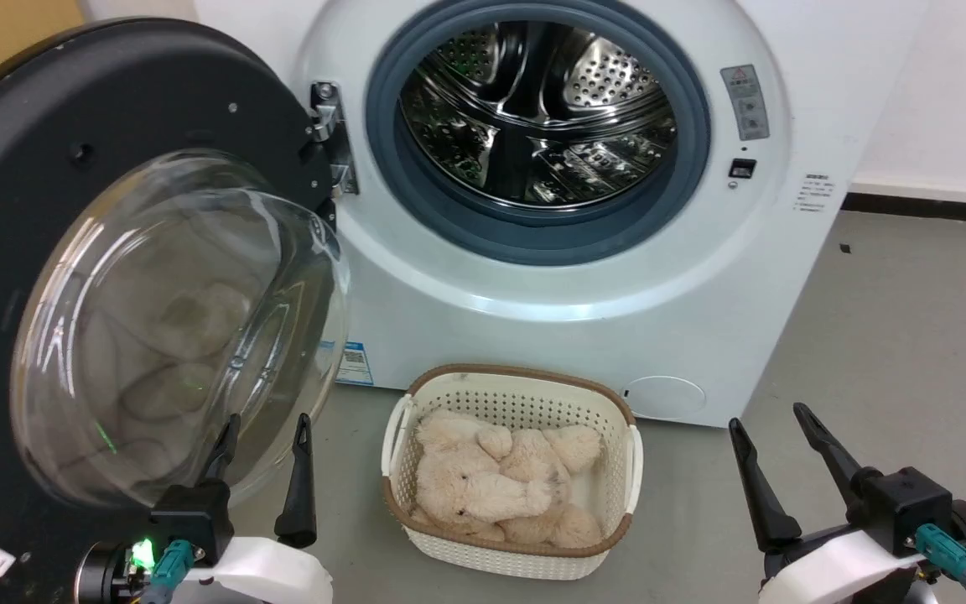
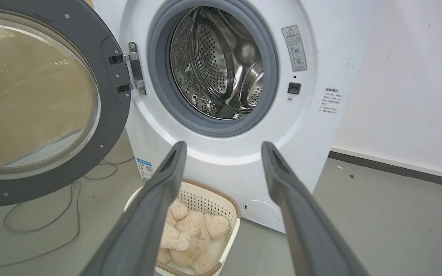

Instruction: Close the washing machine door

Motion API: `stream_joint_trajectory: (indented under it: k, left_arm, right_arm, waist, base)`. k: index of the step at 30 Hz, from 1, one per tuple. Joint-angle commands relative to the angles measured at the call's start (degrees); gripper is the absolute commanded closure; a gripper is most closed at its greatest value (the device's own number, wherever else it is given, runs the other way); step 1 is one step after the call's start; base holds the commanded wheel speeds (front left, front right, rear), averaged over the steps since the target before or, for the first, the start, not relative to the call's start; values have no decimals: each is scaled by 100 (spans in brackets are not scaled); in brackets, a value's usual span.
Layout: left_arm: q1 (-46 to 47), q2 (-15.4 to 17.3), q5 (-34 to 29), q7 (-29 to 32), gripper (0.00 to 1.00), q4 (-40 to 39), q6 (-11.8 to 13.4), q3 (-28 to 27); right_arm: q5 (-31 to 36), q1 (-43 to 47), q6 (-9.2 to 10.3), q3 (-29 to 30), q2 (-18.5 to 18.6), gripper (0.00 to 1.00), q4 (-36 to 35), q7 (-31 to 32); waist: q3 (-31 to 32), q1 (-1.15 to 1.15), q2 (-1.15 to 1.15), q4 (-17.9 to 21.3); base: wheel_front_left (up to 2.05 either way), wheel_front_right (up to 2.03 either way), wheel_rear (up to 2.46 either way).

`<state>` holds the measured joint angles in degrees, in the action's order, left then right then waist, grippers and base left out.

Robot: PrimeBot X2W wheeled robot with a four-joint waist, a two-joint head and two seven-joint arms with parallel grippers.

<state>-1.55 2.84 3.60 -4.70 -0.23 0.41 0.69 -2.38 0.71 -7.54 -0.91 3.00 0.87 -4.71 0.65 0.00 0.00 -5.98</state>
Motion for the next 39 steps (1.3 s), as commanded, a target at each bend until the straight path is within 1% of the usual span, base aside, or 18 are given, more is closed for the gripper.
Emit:
stream_joint_trajectory:
  k: [1, 19, 26, 32, 39]
  left_arm:
    - [-63, 1, 38, -67, 0, -31, 25, -5]
    - [-154, 2, 124, -282, 0, -73, 11, -14]
    - [-194, 2, 181, -354, 0, -136, 34, -84]
    - [-223, 2, 259, -426, 0, -209, 89, -121]
    - [-300, 2, 368, -521, 0, -346, 216, -162]
  right_arm:
    - [-78, 35, 2, -15, -5, 0, 19, -66]
    - [-229, 78, 3, -102, -6, 0, 100, -282]
    - [-260, 6, 3, -196, -7, 0, 147, -353]
    - [-279, -100, 3, -300, -8, 0, 221, -425]
    - [-302, -250, 4, -462, -8, 0, 334, -521]
  waist:
    - [18, 0, 0, -74]
    - [89, 0, 0, -791]
    - [50, 0, 0, -972]
    - [12, 0, 0, -1142]
    - [-24, 0, 0, -1361]
  base:
    - [0, 0, 0]
    - [0, 0, 0]
    - [0, 0, 0]
    - [0, 0, 0]
    - [0, 0, 0]
